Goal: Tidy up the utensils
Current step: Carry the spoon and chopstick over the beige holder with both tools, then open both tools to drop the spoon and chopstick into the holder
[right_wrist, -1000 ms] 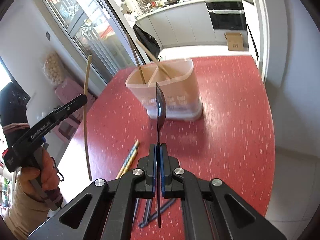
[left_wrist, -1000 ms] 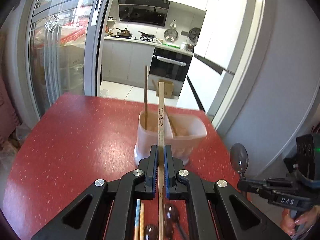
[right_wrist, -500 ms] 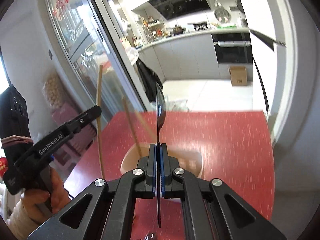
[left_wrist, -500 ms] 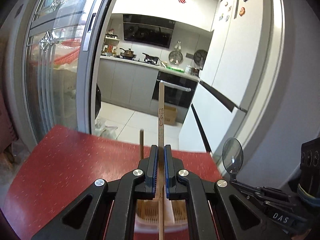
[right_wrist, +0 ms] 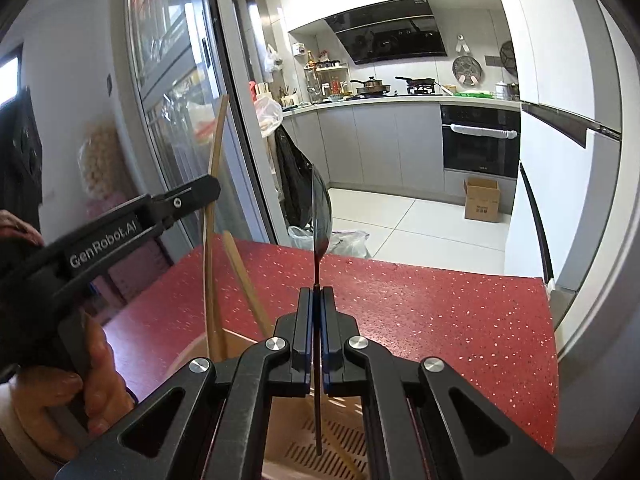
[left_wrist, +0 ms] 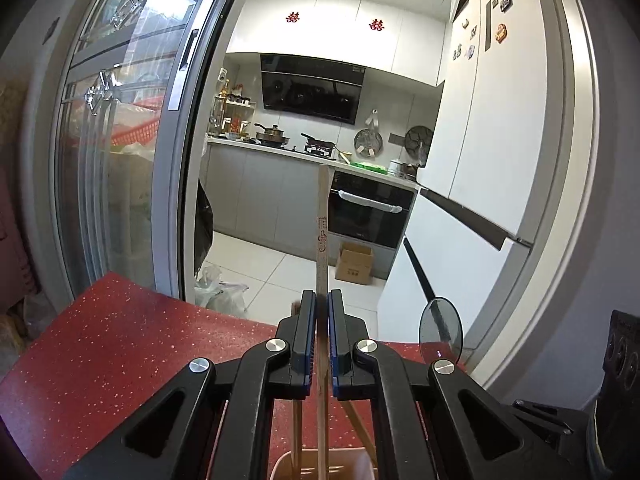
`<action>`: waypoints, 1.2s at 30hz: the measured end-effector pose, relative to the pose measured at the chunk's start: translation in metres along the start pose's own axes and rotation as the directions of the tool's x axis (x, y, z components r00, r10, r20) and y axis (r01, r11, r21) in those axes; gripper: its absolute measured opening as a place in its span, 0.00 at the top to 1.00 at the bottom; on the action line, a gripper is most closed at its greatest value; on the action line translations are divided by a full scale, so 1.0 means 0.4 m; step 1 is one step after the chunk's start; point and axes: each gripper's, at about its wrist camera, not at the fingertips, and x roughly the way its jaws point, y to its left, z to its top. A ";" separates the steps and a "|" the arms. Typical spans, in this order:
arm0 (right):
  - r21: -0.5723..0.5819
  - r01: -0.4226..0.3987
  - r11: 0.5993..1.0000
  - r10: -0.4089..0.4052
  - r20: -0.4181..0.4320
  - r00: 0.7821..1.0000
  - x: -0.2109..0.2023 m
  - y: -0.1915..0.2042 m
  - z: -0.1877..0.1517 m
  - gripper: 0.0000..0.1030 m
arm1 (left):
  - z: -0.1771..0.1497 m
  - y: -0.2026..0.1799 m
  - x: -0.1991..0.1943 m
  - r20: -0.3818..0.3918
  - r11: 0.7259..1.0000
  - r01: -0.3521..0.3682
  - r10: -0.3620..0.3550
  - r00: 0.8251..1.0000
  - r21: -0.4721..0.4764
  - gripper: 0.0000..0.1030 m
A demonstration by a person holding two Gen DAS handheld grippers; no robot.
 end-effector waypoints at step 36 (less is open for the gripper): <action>0.111 0.007 0.994 0.008 -0.141 0.990 -0.195 0.012 -0.125 0.53 | -0.161 0.018 -0.272 -0.231 0.983 -0.076 0.113 0.966 0.166 0.66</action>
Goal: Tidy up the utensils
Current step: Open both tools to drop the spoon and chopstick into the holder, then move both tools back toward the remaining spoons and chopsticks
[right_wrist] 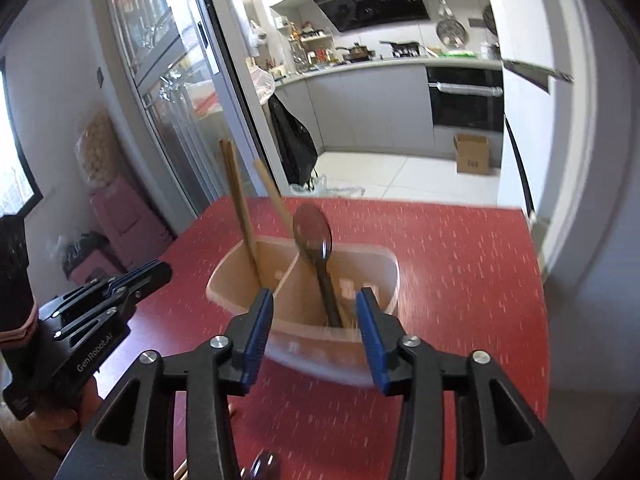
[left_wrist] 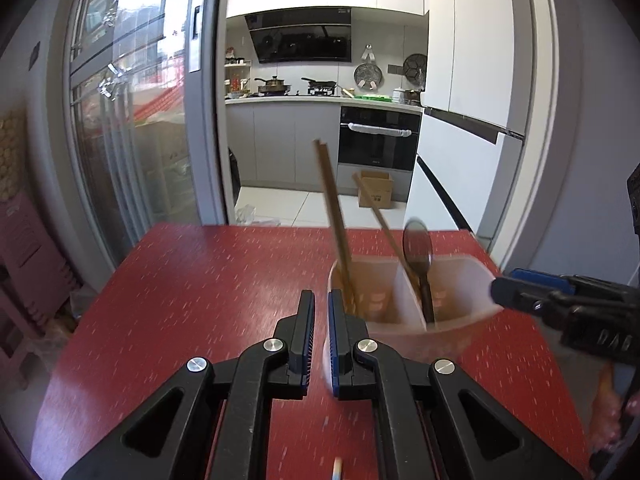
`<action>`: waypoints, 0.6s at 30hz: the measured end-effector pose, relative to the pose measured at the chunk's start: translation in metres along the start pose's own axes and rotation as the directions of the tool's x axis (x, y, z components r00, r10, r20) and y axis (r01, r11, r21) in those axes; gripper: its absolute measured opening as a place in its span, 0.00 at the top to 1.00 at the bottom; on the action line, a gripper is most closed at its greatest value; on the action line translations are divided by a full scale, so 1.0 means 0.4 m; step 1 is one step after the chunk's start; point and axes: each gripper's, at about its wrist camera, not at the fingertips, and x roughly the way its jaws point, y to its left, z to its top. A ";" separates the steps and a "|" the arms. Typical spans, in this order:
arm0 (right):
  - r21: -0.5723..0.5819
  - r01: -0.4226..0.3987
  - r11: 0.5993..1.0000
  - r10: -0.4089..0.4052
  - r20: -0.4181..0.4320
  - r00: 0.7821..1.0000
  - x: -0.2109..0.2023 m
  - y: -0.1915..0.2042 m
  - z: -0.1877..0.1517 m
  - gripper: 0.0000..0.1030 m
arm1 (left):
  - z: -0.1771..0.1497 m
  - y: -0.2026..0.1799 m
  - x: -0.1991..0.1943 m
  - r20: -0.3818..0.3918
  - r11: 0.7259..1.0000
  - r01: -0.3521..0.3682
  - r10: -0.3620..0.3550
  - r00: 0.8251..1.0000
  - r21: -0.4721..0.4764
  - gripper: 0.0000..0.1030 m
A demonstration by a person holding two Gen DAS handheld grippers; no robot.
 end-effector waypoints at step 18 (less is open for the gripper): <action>0.189 0.097 0.977 -0.049 -0.243 0.969 -0.162 0.026 -0.366 0.25 | -0.345 0.057 -0.221 -0.194 0.994 0.007 -0.027 0.981 -0.106 0.26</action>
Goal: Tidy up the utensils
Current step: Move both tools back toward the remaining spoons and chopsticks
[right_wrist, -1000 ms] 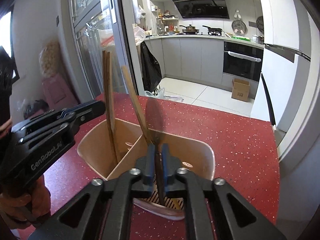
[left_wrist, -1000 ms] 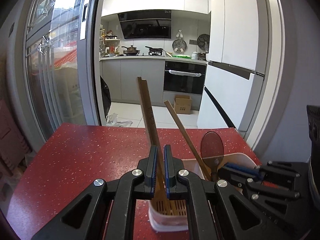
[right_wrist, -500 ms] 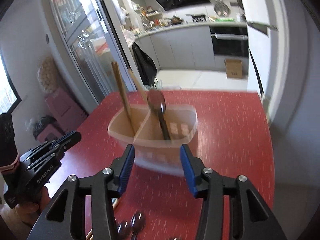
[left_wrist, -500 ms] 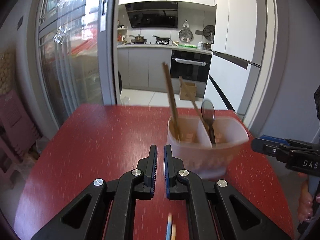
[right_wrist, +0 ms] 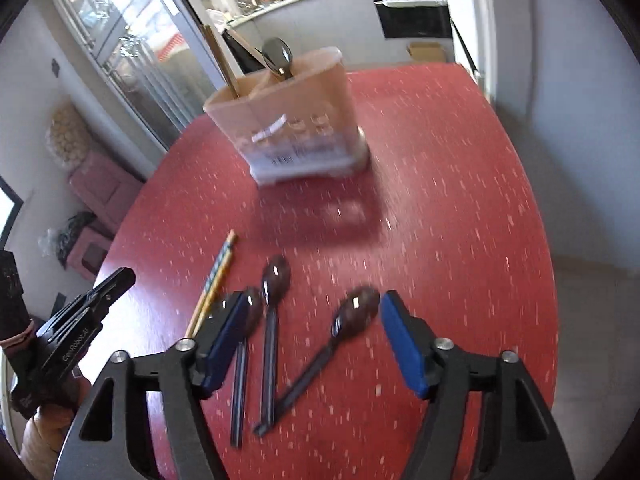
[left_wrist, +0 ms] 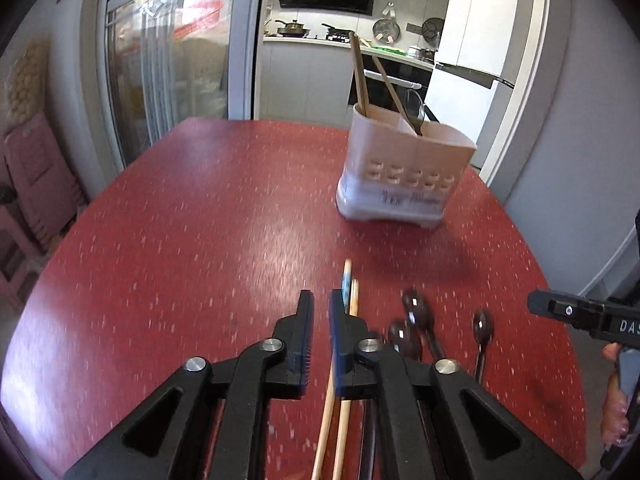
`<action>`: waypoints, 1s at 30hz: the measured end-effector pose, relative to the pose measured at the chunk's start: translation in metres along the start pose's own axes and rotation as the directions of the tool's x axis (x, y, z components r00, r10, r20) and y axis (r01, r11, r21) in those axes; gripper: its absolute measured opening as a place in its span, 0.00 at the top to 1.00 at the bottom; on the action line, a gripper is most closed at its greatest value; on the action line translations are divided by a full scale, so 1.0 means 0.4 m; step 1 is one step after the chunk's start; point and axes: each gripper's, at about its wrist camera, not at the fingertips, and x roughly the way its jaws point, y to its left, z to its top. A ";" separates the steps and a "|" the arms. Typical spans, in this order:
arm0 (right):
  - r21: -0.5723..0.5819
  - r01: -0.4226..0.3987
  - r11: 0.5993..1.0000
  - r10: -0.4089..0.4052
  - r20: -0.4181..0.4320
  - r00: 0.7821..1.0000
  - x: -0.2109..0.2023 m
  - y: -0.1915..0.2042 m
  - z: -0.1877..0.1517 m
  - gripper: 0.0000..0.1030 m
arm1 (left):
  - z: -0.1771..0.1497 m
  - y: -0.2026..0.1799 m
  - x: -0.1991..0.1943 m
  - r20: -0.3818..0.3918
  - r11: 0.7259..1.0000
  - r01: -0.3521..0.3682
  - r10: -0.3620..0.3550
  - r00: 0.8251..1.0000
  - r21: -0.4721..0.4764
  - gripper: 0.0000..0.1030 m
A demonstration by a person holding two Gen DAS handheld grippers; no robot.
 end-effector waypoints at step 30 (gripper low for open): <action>0.170 0.164 0.972 -0.133 -0.179 0.975 0.096 -0.005 -0.132 0.08 | -0.064 0.135 0.201 -0.219 0.994 -0.068 0.084 0.972 0.082 0.00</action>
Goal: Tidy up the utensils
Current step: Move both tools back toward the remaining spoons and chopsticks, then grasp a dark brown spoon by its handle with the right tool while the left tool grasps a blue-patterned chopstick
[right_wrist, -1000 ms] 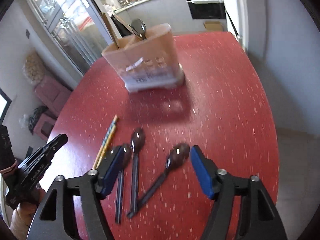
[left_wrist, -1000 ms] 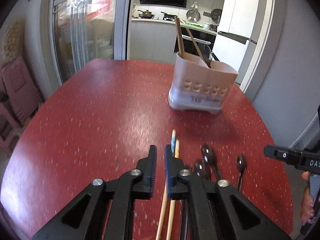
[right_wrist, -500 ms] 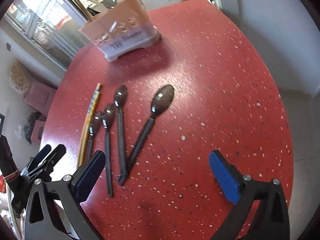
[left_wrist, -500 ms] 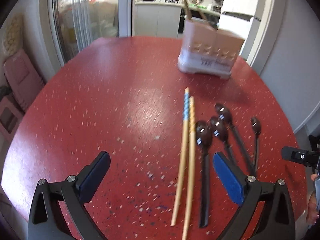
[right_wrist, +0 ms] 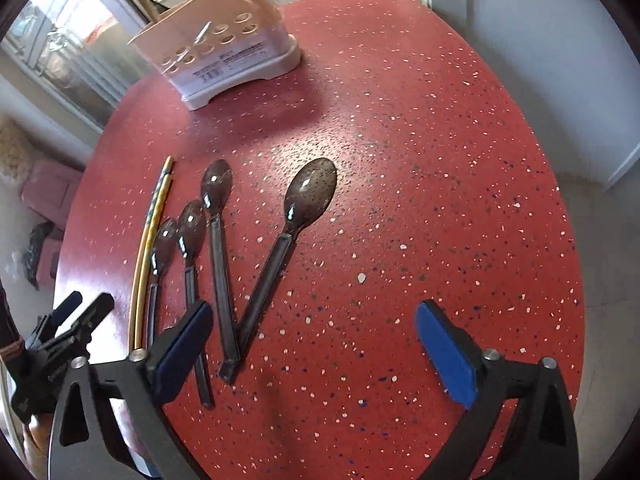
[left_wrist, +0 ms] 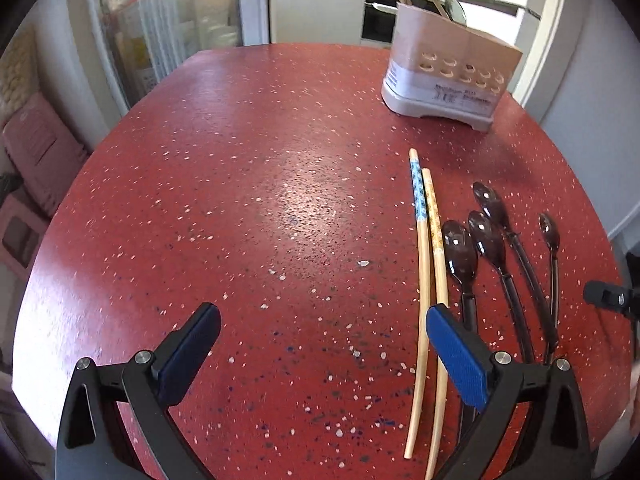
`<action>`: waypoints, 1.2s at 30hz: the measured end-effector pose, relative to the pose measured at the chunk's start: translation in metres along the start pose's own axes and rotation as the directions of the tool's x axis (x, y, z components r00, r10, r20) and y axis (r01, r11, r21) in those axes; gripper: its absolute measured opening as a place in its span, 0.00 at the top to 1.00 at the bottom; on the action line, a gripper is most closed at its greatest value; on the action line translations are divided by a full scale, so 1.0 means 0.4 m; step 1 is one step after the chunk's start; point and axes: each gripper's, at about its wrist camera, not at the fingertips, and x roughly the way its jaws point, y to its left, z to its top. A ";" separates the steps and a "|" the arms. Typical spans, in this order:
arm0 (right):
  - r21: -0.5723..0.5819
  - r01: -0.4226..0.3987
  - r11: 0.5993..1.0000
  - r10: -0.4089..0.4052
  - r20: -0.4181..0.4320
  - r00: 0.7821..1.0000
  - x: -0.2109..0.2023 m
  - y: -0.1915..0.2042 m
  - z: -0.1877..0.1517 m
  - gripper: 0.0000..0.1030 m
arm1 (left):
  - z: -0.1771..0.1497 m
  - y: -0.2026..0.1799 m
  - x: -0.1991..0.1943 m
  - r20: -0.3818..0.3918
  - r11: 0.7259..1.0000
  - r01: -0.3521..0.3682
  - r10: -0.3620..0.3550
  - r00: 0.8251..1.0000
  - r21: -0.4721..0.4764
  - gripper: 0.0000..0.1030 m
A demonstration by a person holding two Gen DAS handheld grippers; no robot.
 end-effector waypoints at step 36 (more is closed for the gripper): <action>-0.314 0.137 0.939 -0.153 -0.025 0.988 0.069 0.067 0.074 0.79 | 0.108 -0.100 0.088 -0.131 0.981 0.026 -0.001 0.991 0.193 0.00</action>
